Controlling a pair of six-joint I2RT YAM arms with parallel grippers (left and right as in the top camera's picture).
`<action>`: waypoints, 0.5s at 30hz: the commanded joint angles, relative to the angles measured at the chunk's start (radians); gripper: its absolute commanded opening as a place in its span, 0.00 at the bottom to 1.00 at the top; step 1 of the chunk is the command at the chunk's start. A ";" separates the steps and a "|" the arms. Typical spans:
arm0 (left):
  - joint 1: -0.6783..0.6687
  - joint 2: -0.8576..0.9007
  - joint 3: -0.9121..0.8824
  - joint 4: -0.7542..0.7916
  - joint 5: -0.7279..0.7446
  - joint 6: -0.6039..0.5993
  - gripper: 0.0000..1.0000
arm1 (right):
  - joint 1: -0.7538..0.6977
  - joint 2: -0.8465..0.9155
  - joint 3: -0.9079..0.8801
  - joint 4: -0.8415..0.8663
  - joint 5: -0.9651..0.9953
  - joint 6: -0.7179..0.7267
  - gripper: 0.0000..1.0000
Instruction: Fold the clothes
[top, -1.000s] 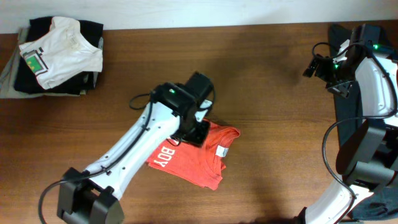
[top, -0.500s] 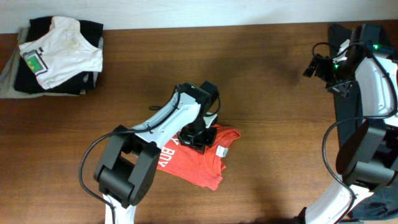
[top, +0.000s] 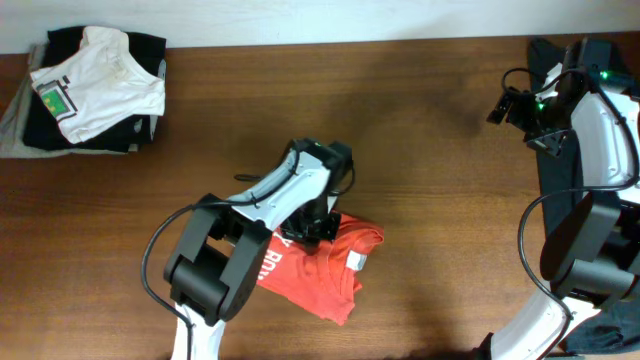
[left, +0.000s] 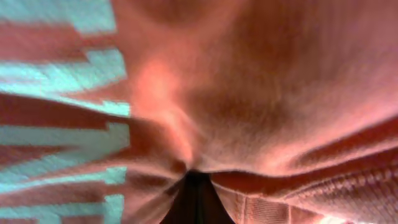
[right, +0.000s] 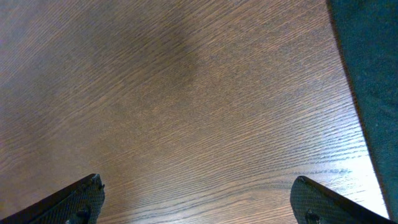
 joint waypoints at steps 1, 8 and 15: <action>-0.059 -0.011 0.003 -0.013 0.038 -0.006 0.01 | 0.004 -0.016 0.017 0.001 0.002 -0.007 0.99; 0.265 -0.184 0.185 -0.031 -0.172 0.089 0.95 | 0.004 -0.016 0.017 0.000 0.002 -0.007 0.99; 0.572 -0.146 -0.066 0.065 0.402 0.435 0.99 | 0.004 -0.016 0.017 0.001 0.002 -0.007 0.99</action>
